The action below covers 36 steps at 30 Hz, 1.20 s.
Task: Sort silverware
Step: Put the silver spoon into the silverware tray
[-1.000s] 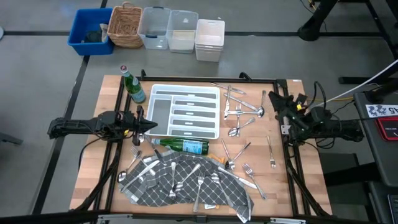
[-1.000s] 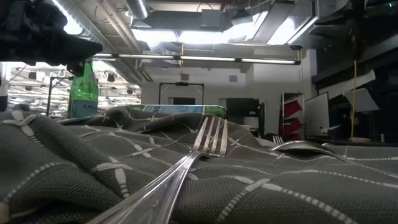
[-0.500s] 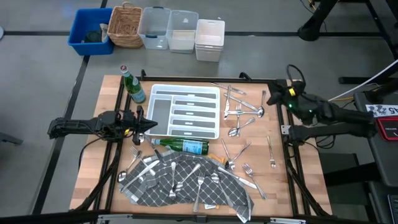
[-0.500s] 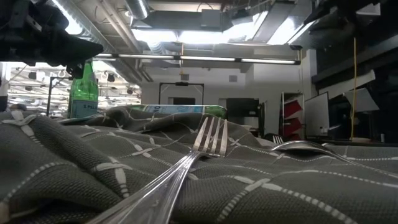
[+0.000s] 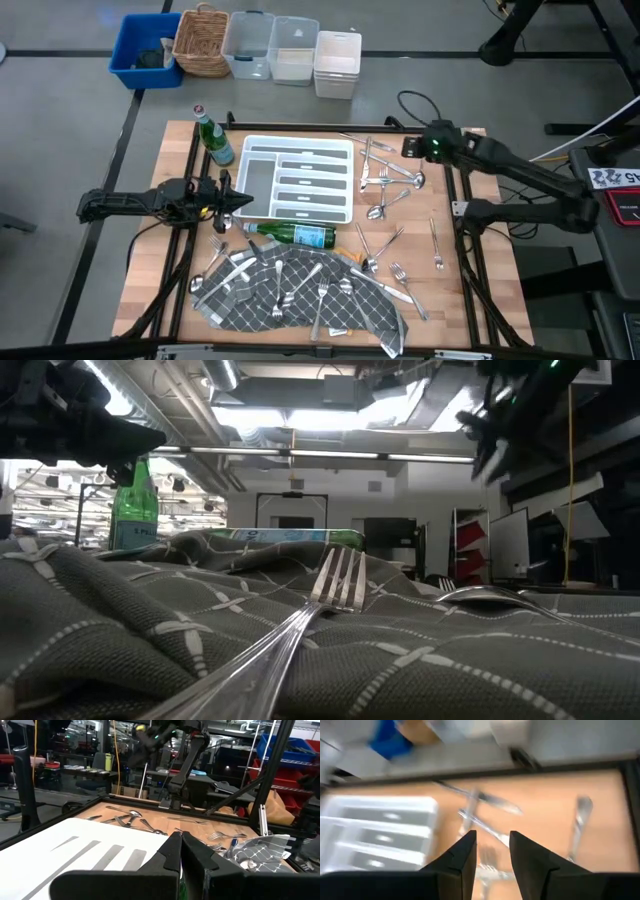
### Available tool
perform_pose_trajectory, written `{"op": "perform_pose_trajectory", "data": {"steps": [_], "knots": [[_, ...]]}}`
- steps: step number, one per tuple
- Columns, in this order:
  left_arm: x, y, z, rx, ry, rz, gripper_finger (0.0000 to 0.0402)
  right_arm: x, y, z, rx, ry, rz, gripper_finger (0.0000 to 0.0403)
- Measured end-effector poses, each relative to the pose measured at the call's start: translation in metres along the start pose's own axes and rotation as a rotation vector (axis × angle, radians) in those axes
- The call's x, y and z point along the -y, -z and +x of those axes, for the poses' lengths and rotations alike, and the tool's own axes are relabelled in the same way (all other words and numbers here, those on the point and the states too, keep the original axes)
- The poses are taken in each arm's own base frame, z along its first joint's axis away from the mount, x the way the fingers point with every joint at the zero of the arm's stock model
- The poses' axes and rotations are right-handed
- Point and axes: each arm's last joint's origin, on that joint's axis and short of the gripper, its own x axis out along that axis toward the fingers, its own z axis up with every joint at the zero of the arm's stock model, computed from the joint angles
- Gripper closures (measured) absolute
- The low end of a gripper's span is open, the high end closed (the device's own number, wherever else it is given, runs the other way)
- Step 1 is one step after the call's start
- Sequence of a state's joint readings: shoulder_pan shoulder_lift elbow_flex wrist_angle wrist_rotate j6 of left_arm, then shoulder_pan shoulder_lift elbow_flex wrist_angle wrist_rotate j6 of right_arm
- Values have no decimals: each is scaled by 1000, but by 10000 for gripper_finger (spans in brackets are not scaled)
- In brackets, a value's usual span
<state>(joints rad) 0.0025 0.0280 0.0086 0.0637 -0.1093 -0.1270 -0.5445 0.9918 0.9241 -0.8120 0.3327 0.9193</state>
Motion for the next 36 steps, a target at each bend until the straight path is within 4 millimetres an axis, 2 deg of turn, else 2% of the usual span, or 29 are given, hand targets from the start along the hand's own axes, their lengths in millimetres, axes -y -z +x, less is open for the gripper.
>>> {"op": "perform_pose_trajectory", "data": {"steps": [7,16,28,36], "knots": [[0,0,0,-1,0,3,402,20,-11,50,-219,213,95,283],[0,0,0,-1,0,3,402,40,-19,95,-342,374,170,283],[0,3,0,-36,-4,7,402,53,-10,138,-462,514,150,283],[0,3,0,-35,-4,7,402,59,-4,159,-513,580,145,283]]}}
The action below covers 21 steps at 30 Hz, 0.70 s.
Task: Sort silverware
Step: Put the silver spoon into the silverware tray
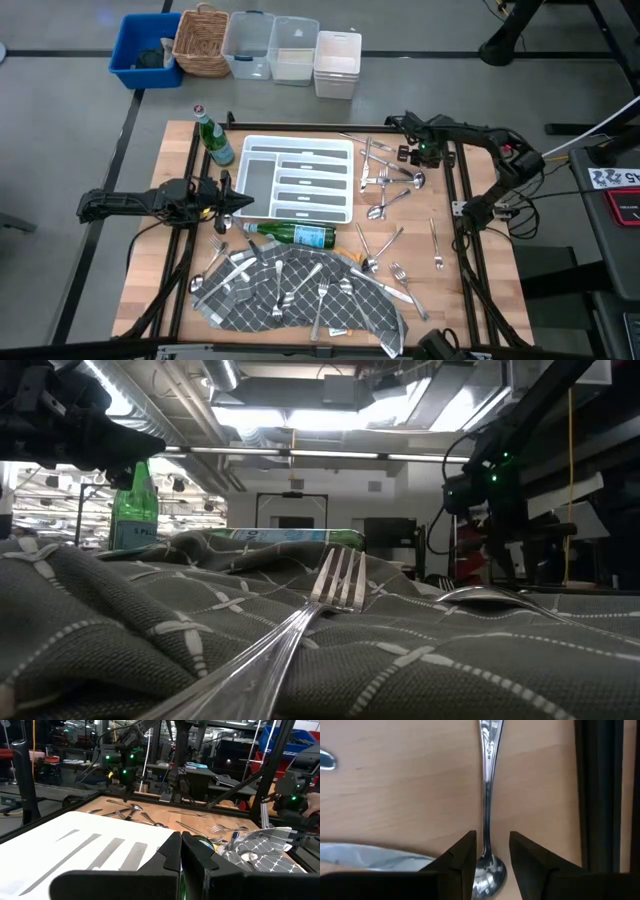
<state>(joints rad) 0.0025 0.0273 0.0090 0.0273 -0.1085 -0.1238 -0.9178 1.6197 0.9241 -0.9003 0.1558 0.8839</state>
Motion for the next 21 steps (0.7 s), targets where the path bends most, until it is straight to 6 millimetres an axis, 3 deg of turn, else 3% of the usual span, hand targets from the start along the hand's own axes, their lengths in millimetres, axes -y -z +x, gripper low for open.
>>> {"op": "perform_pose_trajectory", "data": {"steps": [14,21], "knots": [[0,0,0,-1,0,0,402,-3,-7,22,-83,30,15,288],[0,0,0,-1,0,0,402,-4,-7,26,-106,19,-34,360]]}}
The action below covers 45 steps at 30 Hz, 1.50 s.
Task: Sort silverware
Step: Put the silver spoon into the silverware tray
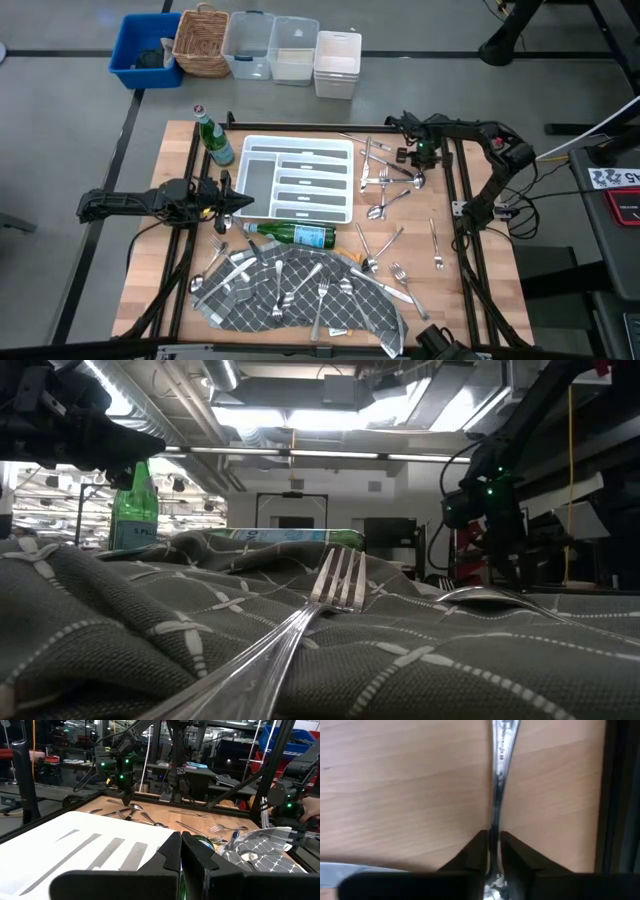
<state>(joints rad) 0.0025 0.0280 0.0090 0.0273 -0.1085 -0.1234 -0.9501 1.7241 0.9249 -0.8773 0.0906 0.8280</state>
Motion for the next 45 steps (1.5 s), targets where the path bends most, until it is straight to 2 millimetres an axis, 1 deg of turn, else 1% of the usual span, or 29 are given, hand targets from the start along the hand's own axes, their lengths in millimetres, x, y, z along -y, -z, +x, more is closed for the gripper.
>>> {"op": "perform_pose_trajectory", "data": {"steps": [2,4,10,16,21,25,32,45], "knots": [[0,0,0,0,0,0,402,0,0,0,0,0,-4,385],[0,0,0,0,0,0,401,0,0,0,-1,0,-16,393],[0,0,0,0,0,0,402,0,1,1,-16,-11,-23,376],[0,0,0,0,0,0,402,0,1,1,-31,-23,-64,397],[0,0,0,0,0,0,402,-1,2,1,-46,-38,-77,393],[0,0,0,0,0,-1,402,-1,1,-1,-58,-46,-107,397],[0,0,0,0,0,-7,402,-3,3,-6,-124,-75,-130,398],[0,0,0,0,0,-8,402,-2,4,-7,-146,-88,-195,401]]}}
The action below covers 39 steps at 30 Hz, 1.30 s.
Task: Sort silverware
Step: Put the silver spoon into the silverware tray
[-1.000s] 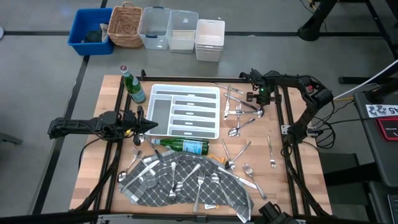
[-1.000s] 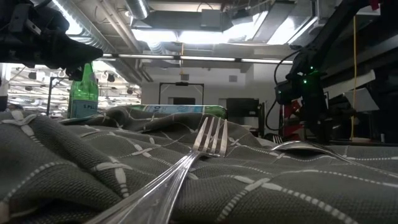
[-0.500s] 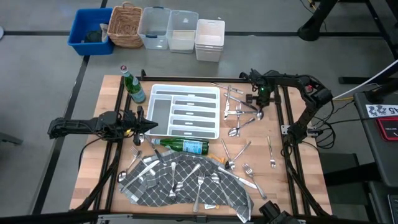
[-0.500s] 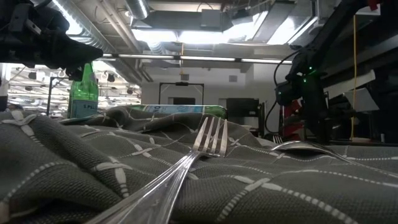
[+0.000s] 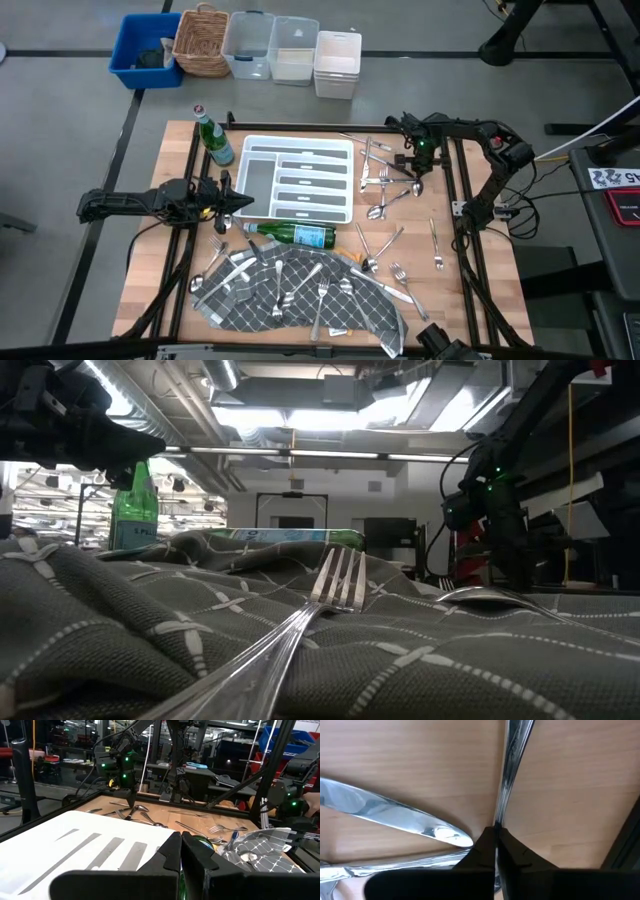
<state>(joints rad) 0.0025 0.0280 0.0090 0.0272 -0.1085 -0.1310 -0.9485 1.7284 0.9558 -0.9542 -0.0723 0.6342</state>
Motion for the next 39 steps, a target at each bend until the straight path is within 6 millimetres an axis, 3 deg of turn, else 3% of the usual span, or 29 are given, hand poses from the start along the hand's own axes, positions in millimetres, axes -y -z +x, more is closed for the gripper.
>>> {"op": "perform_pose_trajectory", "data": {"steps": [8,25,32,39], "knots": [[0,0,0,0,0,0,402,1,2,-4,-3,-17,-33,402],[0,0,0,0,0,0,402,-6,1,-54,146,-155,-84,402],[0,0,0,0,0,0,401,-30,3,-81,194,-267,-213,402],[0,0,0,0,0,0,402,-69,17,-114,334,-383,-380,402]]}}
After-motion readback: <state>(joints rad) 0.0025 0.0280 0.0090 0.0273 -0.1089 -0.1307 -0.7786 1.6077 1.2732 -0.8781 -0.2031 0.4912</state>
